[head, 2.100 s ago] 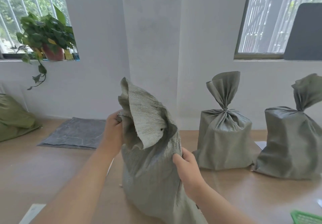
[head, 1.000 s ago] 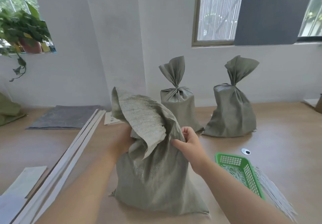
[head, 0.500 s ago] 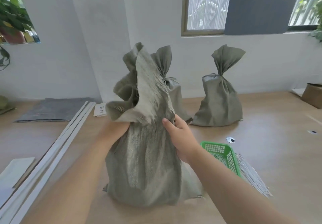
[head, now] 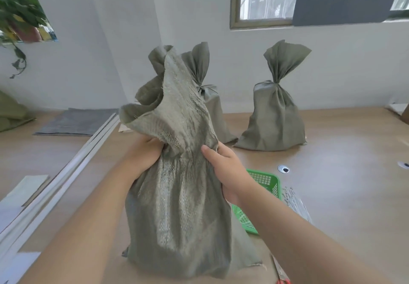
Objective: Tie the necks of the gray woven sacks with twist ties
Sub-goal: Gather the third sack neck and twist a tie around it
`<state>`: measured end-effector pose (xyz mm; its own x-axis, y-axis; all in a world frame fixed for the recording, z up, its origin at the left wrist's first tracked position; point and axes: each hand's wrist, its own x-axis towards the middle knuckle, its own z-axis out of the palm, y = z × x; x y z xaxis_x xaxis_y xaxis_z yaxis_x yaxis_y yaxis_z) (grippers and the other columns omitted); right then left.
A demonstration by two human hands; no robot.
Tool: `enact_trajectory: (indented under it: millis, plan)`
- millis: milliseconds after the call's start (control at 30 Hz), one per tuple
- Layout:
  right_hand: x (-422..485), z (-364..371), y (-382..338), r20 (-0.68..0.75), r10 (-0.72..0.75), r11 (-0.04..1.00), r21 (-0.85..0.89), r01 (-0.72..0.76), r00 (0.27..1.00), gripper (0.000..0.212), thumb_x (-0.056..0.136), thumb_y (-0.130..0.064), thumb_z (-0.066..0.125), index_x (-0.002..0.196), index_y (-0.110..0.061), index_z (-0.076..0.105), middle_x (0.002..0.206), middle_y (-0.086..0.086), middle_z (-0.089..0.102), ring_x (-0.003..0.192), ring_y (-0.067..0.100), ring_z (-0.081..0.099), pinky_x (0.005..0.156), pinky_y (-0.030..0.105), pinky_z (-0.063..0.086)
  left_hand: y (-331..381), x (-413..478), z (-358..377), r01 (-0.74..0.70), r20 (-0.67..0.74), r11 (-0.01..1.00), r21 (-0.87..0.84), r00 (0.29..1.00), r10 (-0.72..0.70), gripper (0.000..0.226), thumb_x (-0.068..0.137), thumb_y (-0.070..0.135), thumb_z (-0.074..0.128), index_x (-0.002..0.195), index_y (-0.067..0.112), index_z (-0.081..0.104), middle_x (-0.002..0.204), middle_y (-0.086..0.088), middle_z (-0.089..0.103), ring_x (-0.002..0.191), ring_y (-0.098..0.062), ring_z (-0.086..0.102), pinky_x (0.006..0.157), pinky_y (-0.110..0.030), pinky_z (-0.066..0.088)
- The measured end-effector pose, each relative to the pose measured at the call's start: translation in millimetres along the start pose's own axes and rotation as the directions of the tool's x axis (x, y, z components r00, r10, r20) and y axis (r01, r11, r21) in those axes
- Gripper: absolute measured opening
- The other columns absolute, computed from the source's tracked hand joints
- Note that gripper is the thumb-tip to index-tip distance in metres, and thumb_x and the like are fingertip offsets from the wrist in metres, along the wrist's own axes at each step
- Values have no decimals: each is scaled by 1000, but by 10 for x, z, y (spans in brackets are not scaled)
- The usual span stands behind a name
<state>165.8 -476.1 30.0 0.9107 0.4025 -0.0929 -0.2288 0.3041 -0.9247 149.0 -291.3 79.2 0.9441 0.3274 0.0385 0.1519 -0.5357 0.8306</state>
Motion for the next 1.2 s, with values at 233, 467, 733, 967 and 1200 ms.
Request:
enact_trajectory:
  millis: [233,467,733,967,1200]
  plan:
    - [-183,-249,-2,-132,32,991,131,-14,991,23,103,-18,51,120,-11,65,111,11,75,107,28,71,98,48,53,133,-7,395,66,196,996,-66,979,-52,32,96,23,45,95,1,69,96,-9,71,86,-22,62,82,-33,48]
    - [-233,-172,51,-277,-11,989,140,52,961,19,99,-9,53,114,-8,65,108,16,75,104,32,71,96,50,54,246,36,525,-139,255,959,-246,945,202,35,87,36,51,72,6,60,73,-2,63,71,-18,58,72,-36,43]
    - [-239,-204,-84,-83,-234,965,-139,222,969,86,71,7,82,137,-28,40,129,10,63,115,21,66,86,33,58,296,-48,534,-51,344,939,-341,922,175,48,93,-4,43,65,24,69,64,9,69,68,-7,63,58,-15,51]
    - [-29,-132,-293,78,-280,877,-385,288,957,83,59,-16,95,130,-23,53,124,-1,67,118,16,64,103,48,51,388,-110,693,-102,299,962,-253,938,178,37,94,15,52,131,10,51,115,5,56,113,-22,53,82,-21,47]
    - [-41,-78,-458,72,-328,929,-154,336,942,22,81,-1,76,101,-5,69,101,14,75,99,30,71,92,46,55,280,-316,569,19,442,925,-379,882,163,30,101,14,45,113,23,70,115,1,71,114,-15,63,101,-30,46]
